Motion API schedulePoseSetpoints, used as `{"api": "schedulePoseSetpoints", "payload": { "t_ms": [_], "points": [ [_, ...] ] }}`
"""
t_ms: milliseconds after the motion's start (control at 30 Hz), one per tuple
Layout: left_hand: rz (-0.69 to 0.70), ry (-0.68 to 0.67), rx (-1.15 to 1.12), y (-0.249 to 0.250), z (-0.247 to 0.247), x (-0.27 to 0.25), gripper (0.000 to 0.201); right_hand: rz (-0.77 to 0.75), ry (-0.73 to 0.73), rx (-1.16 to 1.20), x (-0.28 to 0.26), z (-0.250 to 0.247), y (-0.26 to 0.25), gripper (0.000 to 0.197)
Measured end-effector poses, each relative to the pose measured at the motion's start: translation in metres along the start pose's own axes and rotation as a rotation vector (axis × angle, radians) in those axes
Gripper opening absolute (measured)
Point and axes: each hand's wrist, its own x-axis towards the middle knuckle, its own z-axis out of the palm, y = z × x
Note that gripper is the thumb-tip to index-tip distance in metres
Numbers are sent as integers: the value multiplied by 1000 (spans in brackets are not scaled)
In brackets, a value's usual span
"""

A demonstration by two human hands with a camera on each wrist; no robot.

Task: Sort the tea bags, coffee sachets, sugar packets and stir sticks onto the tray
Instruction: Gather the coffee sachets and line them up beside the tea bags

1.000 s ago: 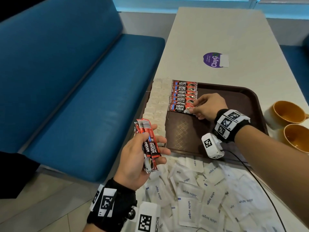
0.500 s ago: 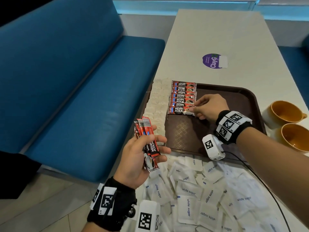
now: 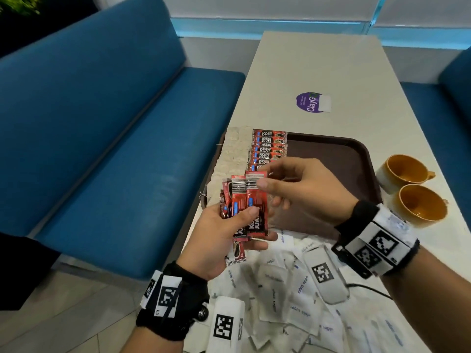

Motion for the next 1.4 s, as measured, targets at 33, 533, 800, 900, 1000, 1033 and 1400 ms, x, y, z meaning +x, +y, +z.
{"api": "schedulePoseSetpoints", "payload": {
  "t_ms": [33, 533, 800, 900, 1000, 1033, 1400],
  "points": [
    [1, -2, 23, -1, 2, -1, 30, -8, -33, -6, -6, 1, -1, 26],
    [35, 79, -34, -8, 12, -8, 34, -242, 22, -107, -63, -10, 12, 25],
    [172, 185, -9, -11, 8, -2, 38, -223, -90, -171, -70, -7, 6, 44],
    [181, 179, 57, -15, 7, -2, 39, -174, -59, -67, -66, -8, 3, 14],
    [195, 143, 132, -17, 8, -2, 36, -137, 7, 34, -60, -3, 4, 21],
    [196, 133, 166, -17, 8, -2, 33, -129, 19, 18, -58, -1, 4, 28],
    [169, 89, 149, -16, 7, -2, 14, -92, -39, -88, -55, -1, 2, 28]
  ]
}}
